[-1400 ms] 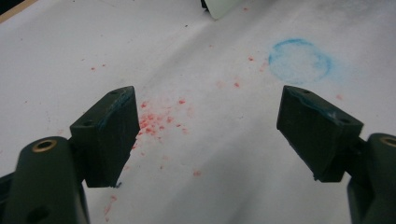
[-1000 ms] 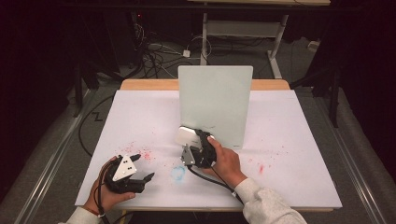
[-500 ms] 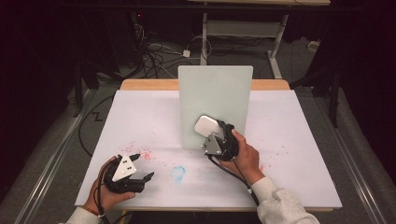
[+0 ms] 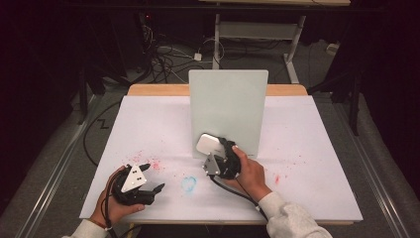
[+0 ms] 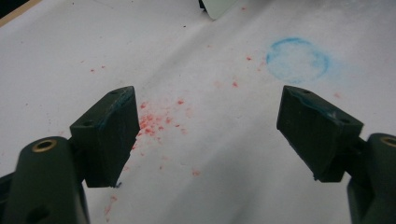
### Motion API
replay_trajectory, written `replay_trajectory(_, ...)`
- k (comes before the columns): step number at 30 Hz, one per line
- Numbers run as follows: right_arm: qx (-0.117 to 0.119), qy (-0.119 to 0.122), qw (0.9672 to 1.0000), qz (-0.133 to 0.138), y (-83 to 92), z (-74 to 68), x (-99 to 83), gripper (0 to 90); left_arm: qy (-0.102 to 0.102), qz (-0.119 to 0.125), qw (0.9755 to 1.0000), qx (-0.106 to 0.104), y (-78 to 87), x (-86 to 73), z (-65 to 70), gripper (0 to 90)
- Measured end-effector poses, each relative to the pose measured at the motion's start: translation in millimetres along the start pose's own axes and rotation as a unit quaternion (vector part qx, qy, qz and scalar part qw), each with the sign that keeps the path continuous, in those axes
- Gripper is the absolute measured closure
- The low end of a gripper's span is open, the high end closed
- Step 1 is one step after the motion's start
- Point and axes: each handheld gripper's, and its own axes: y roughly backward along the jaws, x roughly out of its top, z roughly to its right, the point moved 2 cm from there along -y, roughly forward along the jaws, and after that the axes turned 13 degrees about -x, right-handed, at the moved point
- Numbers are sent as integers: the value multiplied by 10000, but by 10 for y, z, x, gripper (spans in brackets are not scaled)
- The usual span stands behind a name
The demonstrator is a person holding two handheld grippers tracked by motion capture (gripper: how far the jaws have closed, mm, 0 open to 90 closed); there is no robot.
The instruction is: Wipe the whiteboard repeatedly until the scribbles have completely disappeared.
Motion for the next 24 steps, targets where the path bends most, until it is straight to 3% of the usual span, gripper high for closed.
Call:
replay_trajectory(2,152,186,9997,67,-14,-134,95,307,-5,21,10000,3,10,2,1,201)
replay_trajectory(5,58,449,9989,105,-32,-241,201,307,9,32,10000,3,14,-5,-7,201)
replay_trajectory(9,145,326,9993,73,-37,-211,215,307,80,37,10000,-6,32,-24,-10,201)
replay_trajectory(15,-44,-74,10000,-34,-7,71,19,308,108,57,9999,44,73,-40,-5,201)
replay_trajectory(19,-199,-387,9988,-202,48,350,-264,308,75,56,9999,89,76,-40,-9,201)
replay_trajectory(24,-287,-599,9970,-395,102,541,-513,308,62,76,9999,110,72,-22,-14,201)
